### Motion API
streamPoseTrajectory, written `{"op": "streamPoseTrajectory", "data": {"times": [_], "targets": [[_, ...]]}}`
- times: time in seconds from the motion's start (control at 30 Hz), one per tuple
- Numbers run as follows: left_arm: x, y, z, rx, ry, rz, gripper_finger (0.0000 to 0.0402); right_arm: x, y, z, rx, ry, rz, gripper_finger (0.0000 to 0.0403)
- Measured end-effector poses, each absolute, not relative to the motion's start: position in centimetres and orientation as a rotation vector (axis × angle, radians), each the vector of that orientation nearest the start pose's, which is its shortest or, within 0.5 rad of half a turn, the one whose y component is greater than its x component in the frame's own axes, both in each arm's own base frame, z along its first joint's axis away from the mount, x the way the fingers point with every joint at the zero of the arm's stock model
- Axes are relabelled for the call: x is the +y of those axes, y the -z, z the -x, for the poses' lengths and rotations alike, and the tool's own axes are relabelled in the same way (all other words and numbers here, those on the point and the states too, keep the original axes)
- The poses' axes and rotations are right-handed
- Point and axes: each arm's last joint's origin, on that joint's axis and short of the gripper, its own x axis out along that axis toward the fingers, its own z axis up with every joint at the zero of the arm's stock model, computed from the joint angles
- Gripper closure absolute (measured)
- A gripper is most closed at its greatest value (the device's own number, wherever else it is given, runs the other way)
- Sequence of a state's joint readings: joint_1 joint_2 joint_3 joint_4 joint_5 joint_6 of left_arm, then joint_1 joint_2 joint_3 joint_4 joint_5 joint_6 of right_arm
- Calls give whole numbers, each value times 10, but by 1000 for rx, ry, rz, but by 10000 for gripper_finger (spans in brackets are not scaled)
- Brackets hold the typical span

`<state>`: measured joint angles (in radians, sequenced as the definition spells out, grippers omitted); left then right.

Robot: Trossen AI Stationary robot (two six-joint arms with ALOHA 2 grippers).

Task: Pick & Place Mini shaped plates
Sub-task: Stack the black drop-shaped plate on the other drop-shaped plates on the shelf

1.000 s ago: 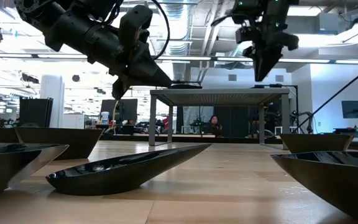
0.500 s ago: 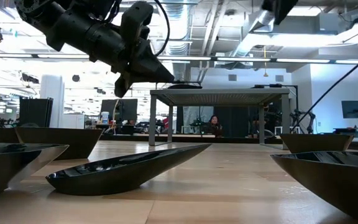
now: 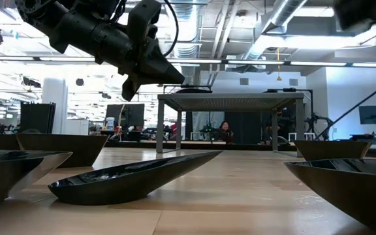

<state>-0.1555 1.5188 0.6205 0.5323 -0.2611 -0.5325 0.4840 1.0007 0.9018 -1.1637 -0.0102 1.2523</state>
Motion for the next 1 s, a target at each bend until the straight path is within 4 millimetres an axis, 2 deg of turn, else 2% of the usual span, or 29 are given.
{"op": "streamPoseTrajectory", "data": {"times": [0.13, 0.2, 0.3, 0.47, 0.53, 0.67, 0.77, 0.87, 1.0], "targets": [[-38, -179, -293, 322, -187, 394, 393, 81, -246, -128, 1352, 536, -877, 337], [-37, -179, -293, 323, -180, 351, 393, 85, -240, -126, 1358, 534, -873, 337], [-39, -179, -293, 342, -99, 275, 393, 93, -235, -130, 1341, 424, -794, 337], [-51, -183, -294, 326, 149, 157, 393, 111, -239, -155, 1117, 205, -746, 337], [-56, -185, -293, 307, 203, 116, 389, 118, -241, -167, 1012, 87, -643, 337], [-67, -185, -291, 309, 281, 89, 362, 130, -240, -187, 861, -136, -284, 337], [-80, -183, -288, 325, 342, 88, 332, 135, -238, -198, 767, -203, -42, 337], [-93, -179, -287, 335, 380, 130, 304, 135, -235, -207, 724, -238, 40, 337], [-110, -159, -292, 389, 403, 231, 283, 134, -229, -214, 778, -399, 49, 337]]}}
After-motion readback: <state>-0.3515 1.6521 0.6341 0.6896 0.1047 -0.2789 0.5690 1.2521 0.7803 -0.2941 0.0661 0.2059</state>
